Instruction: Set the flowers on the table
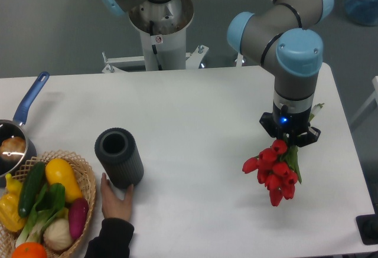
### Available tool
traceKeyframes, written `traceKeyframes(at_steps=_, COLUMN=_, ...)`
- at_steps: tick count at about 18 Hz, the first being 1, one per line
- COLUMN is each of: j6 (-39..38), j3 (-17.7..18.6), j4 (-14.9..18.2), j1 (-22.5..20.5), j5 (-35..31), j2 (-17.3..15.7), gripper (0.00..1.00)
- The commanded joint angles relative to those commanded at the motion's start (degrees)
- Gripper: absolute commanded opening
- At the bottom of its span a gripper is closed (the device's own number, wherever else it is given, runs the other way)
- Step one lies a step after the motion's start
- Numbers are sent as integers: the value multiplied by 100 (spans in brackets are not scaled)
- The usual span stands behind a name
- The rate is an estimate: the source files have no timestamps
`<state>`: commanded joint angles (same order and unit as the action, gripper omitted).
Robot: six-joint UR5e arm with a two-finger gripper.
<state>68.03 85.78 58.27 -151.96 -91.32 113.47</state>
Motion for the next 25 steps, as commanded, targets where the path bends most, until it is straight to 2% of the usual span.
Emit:
traceKeyframes(at_steps=7, j6=-61, j3=44, j4=26, j1=26, j5=-88, j2=27, gripper=30)
traceKeyframes(at_steps=10, j6=-88, j3=219, j4=9, j1=158, j5=-263, j2=27, gripper=31)
traceKeyframes(at_steps=13, j6=-132, j3=404, j4=0, j1=421, j5=-475, j2=97, gripper=35)
traceKeyframes(at_steps=15, j6=-307, j3=413, j4=0, j1=570, j5=-457, j2=141, gripper=35)
traceKeyframes(at_steps=18, j6=-474, j3=431, j4=0, j1=826, j5=-492, j2=298, gripper=41)
traceKeyframes(at_steps=20, j6=-510, j3=431, j4=0, j1=844, j5=-492, j2=325, gripper=56)
traceKeyframes(at_steps=22, j6=-510, j3=431, j4=-26, j1=835, j5=-501, j2=308, gripper=100)
traceKeyframes(at_steps=25, j6=-501, j3=440, j4=-53, j1=800, j5=-545, j2=282, gripper=100)
